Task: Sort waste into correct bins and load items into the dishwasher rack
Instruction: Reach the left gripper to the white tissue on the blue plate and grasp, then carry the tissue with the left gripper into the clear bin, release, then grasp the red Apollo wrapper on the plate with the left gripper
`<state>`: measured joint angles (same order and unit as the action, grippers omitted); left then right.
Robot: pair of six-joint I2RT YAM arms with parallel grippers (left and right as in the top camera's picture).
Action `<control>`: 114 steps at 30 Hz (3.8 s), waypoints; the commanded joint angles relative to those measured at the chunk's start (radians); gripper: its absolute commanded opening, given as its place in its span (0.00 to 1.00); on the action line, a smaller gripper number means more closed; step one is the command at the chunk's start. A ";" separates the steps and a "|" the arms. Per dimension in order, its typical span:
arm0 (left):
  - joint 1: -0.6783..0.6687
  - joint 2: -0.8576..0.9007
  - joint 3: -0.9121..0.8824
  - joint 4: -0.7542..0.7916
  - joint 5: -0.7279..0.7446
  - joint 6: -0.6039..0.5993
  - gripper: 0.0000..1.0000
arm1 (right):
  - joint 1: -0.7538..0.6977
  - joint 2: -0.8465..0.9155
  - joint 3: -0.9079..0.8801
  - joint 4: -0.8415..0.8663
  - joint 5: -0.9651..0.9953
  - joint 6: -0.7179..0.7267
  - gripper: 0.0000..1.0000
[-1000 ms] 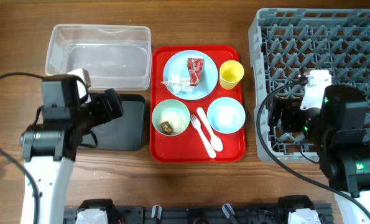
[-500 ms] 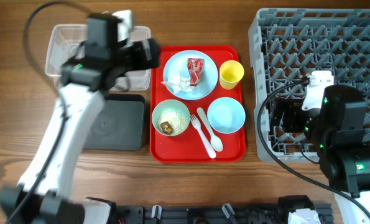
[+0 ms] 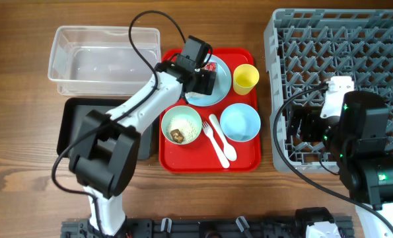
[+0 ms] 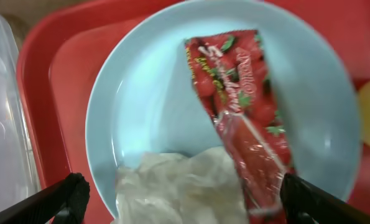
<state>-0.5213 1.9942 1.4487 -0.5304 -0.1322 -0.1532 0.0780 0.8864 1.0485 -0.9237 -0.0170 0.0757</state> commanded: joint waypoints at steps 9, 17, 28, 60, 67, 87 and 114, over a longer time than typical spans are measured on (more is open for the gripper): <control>0.000 0.068 0.008 -0.046 -0.034 0.018 0.59 | 0.003 0.000 0.019 -0.005 0.022 0.013 1.00; 0.000 0.068 0.004 -0.125 -0.006 0.015 0.43 | 0.003 0.000 0.019 -0.005 0.022 0.013 1.00; 0.002 0.015 0.021 -0.132 -0.008 0.014 0.04 | 0.003 0.000 0.019 -0.004 0.022 0.013 1.00; 0.130 -0.154 0.074 0.050 0.284 -0.265 1.00 | 0.003 0.000 0.019 0.014 0.021 0.005 1.00; 0.025 -0.024 0.074 0.060 0.266 -0.473 1.00 | 0.003 0.000 0.019 0.006 0.021 0.006 1.00; -0.074 0.204 0.074 0.127 0.065 -0.506 0.96 | 0.003 0.000 0.019 -0.012 0.018 0.006 1.00; -0.094 0.121 0.074 -0.021 -0.165 -0.492 0.04 | 0.003 0.000 0.019 -0.043 0.018 0.009 1.00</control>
<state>-0.6521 2.1727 1.5280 -0.5179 -0.2550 -0.6537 0.0780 0.8864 1.0489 -0.9634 -0.0170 0.0757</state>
